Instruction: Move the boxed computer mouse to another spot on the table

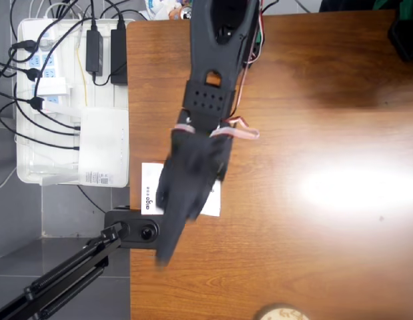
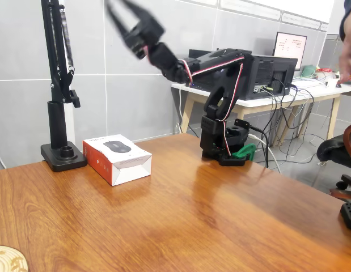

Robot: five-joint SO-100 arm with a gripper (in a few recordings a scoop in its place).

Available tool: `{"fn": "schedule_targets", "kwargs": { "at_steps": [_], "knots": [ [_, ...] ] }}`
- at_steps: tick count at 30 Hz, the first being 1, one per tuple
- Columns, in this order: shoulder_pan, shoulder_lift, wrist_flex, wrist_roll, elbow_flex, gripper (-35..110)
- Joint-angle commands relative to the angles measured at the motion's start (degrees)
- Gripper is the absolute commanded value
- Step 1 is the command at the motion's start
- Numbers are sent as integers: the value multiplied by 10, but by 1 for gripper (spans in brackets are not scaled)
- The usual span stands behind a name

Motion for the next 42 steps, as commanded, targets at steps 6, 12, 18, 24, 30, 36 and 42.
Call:
{"fn": "schedule_targets", "kwargs": {
  "at_steps": [6, 12, 18, 24, 30, 36, 42],
  "knots": [
    [12, 194, -139, -38, 120, 0],
    [-9, 364, -139, -48, 227, 0],
    [-19, 509, -125, -50, 310, 0],
    [-9, 555, -120, -46, 310, 0],
    [-13, 625, -137, -36, 310, 0],
    [-21, 625, -139, -25, 310, 0],
    [-21, 625, -139, -24, 310, 0]
  ]
}}
